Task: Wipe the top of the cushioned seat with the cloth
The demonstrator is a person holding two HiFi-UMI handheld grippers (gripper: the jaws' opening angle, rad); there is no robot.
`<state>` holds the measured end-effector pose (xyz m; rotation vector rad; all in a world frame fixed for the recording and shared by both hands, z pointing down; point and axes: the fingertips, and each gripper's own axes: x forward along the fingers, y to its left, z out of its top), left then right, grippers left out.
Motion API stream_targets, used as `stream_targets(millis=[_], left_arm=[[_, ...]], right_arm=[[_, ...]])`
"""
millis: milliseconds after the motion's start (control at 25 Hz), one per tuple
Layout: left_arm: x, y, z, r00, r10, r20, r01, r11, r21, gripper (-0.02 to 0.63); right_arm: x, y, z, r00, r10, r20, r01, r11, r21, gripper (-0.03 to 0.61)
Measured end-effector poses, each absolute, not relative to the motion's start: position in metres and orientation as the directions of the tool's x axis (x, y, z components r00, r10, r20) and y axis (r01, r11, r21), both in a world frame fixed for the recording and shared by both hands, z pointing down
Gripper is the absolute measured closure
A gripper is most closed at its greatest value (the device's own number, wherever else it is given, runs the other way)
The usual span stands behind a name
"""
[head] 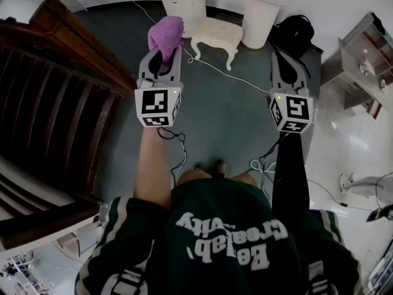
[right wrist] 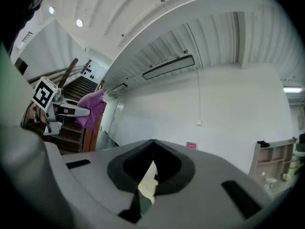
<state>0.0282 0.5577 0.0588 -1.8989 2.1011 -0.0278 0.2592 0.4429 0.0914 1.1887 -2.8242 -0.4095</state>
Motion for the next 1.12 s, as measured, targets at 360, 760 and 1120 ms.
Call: stream_targets(millis=[360,760,1120], left_arm=[[0.036,0.555,0.056,-0.079,-0.972,-0.220,-0.964,0.131,-0.231,0.522],[0.041,0.557,0.057,-0.082,-0.973,-0.218,-0.963,0.134,-0.236,0.522],[0.041,0.557,0.057,-0.086,-0.971,-0.221,-0.961,0.139,-0.237,0.522]], right_arm=[[0.271,0.436,0.090,-0.697,-0.712,-0.081,-0.708,0.667,0.230,0.571],[0.277,0.437,0.090,-0.701,-0.707,-0.087,-0.706,0.672,0.224,0.571],[0.277,0.437,0.090,-0.701,-0.707,-0.094,-0.707,0.671,0.226,0.571]])
